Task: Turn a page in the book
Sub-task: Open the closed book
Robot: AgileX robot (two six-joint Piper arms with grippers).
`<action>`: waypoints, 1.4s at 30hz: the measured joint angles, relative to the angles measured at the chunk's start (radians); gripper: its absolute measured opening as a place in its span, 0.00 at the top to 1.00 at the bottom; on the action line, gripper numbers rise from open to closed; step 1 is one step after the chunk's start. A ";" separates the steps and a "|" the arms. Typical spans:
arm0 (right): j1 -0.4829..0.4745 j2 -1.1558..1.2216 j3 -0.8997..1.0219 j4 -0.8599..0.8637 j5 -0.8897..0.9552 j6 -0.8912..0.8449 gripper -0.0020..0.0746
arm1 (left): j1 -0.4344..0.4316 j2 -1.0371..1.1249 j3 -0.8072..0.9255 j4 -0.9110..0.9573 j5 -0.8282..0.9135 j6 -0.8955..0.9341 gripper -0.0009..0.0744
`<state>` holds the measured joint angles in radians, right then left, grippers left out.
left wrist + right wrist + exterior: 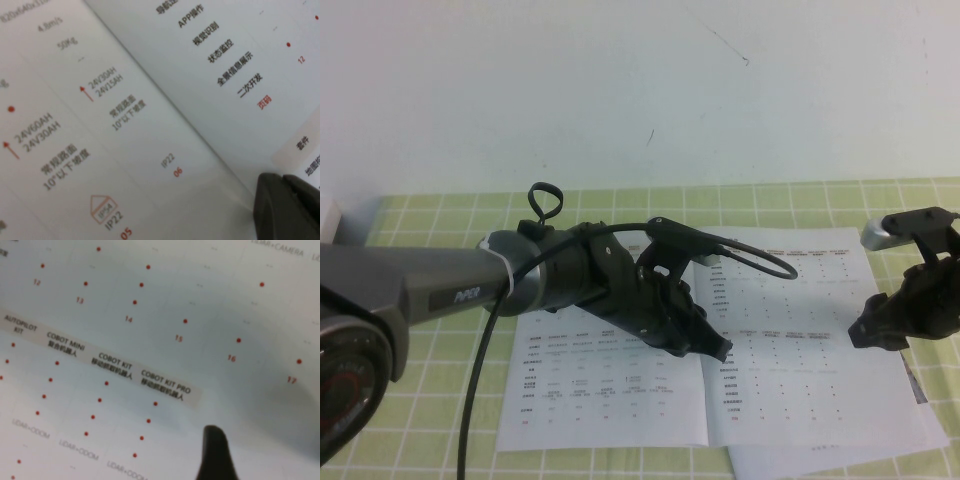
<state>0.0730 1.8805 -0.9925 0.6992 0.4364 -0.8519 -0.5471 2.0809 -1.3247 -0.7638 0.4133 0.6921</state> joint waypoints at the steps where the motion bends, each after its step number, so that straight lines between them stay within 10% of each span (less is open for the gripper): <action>1: 0.000 0.000 0.000 -0.008 0.002 0.002 0.40 | 0.000 0.000 0.000 0.000 0.000 0.000 0.99; 42: -0.008 0.019 -0.006 0.018 0.022 0.028 0.40 | 0.000 0.000 0.000 -0.004 0.003 0.028 0.99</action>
<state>0.0650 1.8998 -0.9985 0.7171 0.4588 -0.8241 -0.5471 2.0809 -1.3247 -0.7676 0.4168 0.7198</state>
